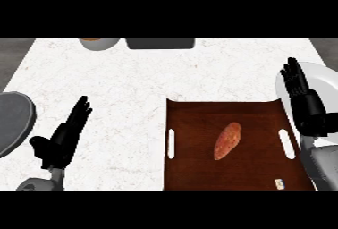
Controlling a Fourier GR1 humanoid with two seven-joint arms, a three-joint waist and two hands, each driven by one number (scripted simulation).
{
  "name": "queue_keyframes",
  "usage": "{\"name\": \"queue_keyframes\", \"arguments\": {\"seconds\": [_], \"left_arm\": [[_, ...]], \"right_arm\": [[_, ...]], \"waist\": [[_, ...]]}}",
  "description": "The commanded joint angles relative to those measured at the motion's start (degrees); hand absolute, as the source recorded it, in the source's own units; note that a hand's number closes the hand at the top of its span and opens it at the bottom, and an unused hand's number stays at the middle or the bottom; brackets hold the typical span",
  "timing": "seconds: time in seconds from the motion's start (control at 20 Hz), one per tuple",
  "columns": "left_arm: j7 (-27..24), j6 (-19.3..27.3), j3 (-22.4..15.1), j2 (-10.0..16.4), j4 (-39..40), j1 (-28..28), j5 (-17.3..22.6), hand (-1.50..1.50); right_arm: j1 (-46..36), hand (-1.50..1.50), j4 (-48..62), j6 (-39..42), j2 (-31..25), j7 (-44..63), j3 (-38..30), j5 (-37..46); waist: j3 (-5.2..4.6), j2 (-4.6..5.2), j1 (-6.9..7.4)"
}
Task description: Pick the sweet potato from the tray and place it in the plate
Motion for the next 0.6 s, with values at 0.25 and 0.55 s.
{"name": "queue_keyframes", "arguments": {"seconds": [0.25,0.55], "left_arm": [[11.1,9.9,2.3,0.3,0.2,-0.3,-4.6,0.00],[10.6,9.5,0.5,-2.7,1.9,1.1,-4.0,0.00]], "right_arm": [[3.0,1.50,-13.4,-0.1,9.4,12.2,0.7,-11.3],[13.7,1.50,-9.2,-22.5,0.4,9.0,8.6,23.9]], "waist": [[0.11,0.18,0.44],[0.02,0.13,-1.27]]}}
